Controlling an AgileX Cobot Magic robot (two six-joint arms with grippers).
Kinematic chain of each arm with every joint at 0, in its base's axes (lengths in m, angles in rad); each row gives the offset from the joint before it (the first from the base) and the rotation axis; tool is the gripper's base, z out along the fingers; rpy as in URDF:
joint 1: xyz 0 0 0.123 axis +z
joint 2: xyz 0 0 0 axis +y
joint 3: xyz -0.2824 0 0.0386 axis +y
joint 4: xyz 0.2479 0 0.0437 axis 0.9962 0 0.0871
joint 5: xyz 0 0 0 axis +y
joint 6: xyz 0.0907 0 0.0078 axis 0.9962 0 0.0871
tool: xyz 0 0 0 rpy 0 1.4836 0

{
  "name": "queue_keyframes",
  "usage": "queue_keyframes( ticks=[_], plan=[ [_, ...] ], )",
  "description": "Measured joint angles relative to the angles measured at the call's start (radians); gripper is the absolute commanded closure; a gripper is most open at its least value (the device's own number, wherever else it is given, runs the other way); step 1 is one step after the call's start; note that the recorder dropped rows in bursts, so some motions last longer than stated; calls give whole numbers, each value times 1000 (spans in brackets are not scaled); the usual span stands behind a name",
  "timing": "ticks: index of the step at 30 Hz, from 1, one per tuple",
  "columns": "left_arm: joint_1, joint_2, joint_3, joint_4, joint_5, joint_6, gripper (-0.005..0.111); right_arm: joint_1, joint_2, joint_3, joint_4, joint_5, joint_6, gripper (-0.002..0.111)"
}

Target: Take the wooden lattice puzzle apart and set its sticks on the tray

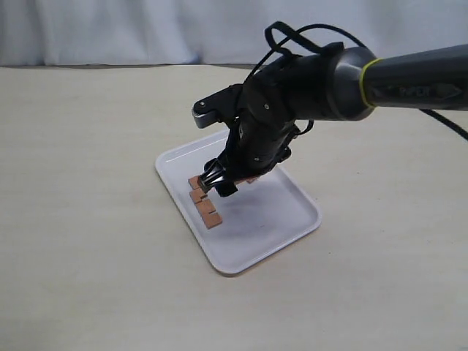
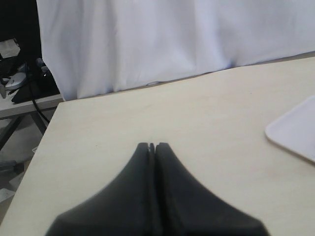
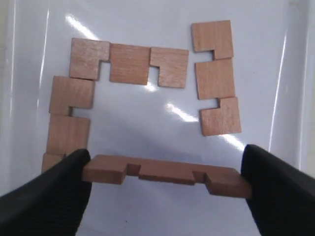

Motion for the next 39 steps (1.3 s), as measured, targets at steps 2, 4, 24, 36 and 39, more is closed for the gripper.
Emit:
queue_keyframes(
  ticks=[2, 4, 24, 36, 39],
  plan=[
    [0, 0, 0, 0, 0, 0, 107, 0, 10, 0, 0, -5, 15, 79],
    [0, 0, 0, 0, 0, 0, 107, 0, 21, 0, 0, -12, 21, 65],
    [0, 0, 0, 0, 0, 0, 107, 0, -148, -2, 18, 44, 25, 103],
    [0, 0, 0, 0, 0, 0, 107, -27, -212, 138, 88, 146, 25, 104],
    [0, 0, 0, 0, 0, 0, 107, -92, -295, 190, 108, 164, 25, 104]
  ],
)
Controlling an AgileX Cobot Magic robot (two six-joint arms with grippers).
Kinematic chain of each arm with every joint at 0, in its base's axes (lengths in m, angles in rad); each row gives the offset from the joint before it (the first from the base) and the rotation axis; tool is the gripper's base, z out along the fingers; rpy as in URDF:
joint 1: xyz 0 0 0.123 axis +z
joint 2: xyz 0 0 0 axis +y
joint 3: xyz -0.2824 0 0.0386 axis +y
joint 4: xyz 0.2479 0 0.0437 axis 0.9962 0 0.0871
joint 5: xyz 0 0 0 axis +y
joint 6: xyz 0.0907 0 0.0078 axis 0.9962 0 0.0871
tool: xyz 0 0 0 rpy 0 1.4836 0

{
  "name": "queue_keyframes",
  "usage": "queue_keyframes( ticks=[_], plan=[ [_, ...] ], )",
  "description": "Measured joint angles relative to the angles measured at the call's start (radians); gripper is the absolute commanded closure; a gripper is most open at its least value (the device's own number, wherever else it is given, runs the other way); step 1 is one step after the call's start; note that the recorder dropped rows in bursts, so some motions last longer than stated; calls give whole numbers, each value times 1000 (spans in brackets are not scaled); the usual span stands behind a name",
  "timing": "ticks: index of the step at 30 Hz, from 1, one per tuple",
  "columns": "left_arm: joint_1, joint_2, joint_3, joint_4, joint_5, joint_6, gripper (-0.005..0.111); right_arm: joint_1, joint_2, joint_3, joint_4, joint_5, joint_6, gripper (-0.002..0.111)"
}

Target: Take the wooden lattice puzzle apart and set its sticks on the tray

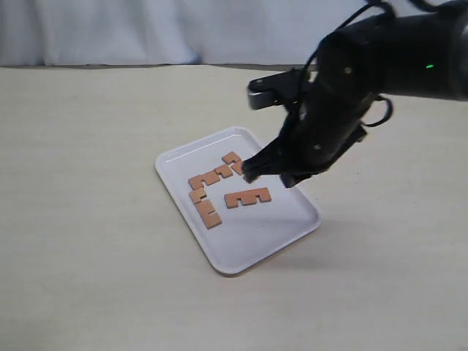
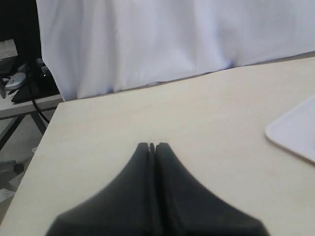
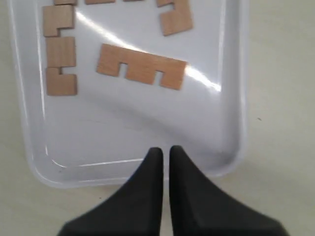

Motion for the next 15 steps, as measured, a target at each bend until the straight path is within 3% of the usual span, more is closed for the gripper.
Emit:
queue_keyframes(
  ticks=[10, 15],
  plan=[
    [0, 0, 0, 0, 0, 0, 107, -332, -447, 287, -23, -8, 0, 104],
    [0, 0, 0, 0, 0, 0, 107, -437, -717, 438, -35, -101, 0, 104]
  ],
)
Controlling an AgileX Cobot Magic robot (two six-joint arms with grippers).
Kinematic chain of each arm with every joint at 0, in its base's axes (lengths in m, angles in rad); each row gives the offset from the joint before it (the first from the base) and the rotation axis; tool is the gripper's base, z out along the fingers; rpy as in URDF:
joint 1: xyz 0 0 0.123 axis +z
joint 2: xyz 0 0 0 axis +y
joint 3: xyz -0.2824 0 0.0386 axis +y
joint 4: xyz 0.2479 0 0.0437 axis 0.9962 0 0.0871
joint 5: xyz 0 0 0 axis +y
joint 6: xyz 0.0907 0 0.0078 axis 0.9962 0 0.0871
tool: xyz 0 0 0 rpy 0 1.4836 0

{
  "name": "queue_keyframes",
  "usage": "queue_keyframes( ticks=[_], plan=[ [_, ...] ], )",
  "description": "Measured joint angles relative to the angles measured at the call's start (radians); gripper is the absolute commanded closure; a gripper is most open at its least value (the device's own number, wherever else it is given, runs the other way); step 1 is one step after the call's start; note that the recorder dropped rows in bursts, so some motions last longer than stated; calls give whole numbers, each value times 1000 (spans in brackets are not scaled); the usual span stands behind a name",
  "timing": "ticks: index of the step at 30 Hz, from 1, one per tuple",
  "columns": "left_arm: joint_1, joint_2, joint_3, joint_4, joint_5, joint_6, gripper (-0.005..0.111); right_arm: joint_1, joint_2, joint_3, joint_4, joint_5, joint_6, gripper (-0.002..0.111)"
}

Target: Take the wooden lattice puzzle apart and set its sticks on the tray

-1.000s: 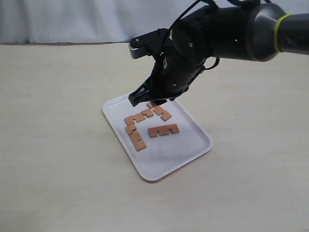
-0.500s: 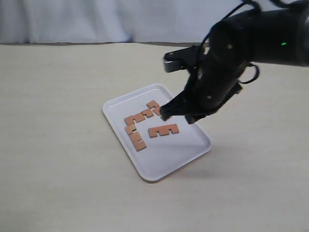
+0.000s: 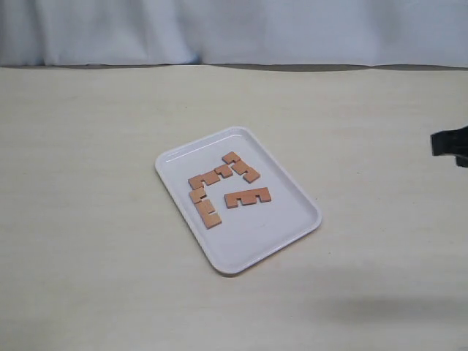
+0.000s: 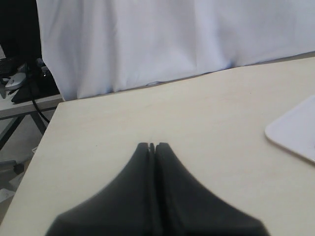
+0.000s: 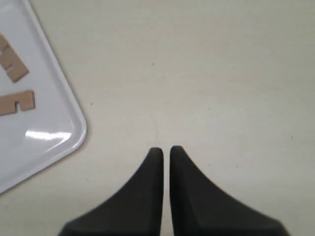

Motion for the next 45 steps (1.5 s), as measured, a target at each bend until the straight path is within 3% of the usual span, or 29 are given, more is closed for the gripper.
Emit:
queue_keyframes(
  ticks=[13, 22, 31, 45],
  plan=[
    [0, 0, 0, 0, 0, 0, 107, -29, -566, 347, -41, -341, 0, 104],
    [0, 0, 0, 0, 0, 0, 107, -29, -870, 414, -41, -434, 3, 104],
    [0, 0, 0, 0, 0, 0, 107, -29, -1024, 415, -41, -438, 3, 104],
    [0, 0, 0, 2, 0, 0, 107, -29, -1031, 415, -39, -438, 3, 104]
  ],
)
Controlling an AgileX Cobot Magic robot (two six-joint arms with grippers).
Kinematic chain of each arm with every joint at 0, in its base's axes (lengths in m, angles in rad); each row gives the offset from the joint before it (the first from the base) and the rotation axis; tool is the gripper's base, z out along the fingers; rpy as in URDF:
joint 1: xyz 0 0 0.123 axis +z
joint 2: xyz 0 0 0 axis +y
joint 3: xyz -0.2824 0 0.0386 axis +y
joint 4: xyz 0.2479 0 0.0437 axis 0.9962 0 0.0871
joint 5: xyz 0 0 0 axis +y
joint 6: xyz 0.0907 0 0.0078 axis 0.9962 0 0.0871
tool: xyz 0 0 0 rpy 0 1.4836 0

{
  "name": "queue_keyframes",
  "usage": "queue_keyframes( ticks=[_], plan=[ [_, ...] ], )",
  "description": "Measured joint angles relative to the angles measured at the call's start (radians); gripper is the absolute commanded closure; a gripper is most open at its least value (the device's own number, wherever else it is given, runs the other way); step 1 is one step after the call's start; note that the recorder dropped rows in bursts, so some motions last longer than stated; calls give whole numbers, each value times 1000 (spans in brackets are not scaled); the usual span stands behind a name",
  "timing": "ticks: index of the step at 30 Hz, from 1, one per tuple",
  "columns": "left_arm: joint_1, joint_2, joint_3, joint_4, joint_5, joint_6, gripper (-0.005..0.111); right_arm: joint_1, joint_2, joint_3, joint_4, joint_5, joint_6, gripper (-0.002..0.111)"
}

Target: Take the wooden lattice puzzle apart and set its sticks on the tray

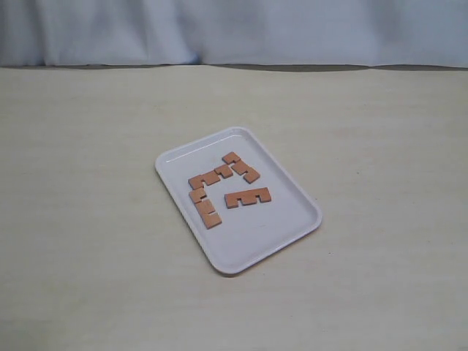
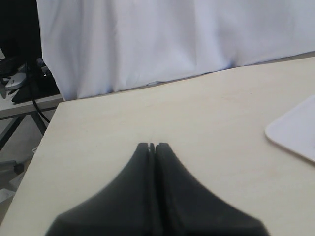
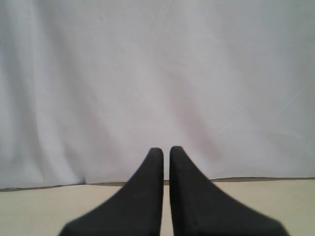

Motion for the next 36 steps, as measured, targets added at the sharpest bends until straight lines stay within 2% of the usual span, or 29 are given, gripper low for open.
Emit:
queue_keyframes(
  ticks=[6, 13, 16, 36],
  plan=[
    [0, 0, 0, 0, 0, 0, 107, 0, 0, 65, 10, -41, 0, 104],
    [0, 0, 0, 0, 0, 0, 107, 0, 0, 273, 10, -155, 0, 104],
    [0, 0, 0, 0, 0, 0, 107, 0, 0, 338, 10, -145, 0, 104],
    [0, 0, 0, 0, 0, 0, 107, 0, 0, 347, 59, -93, 0, 104]
  ],
)
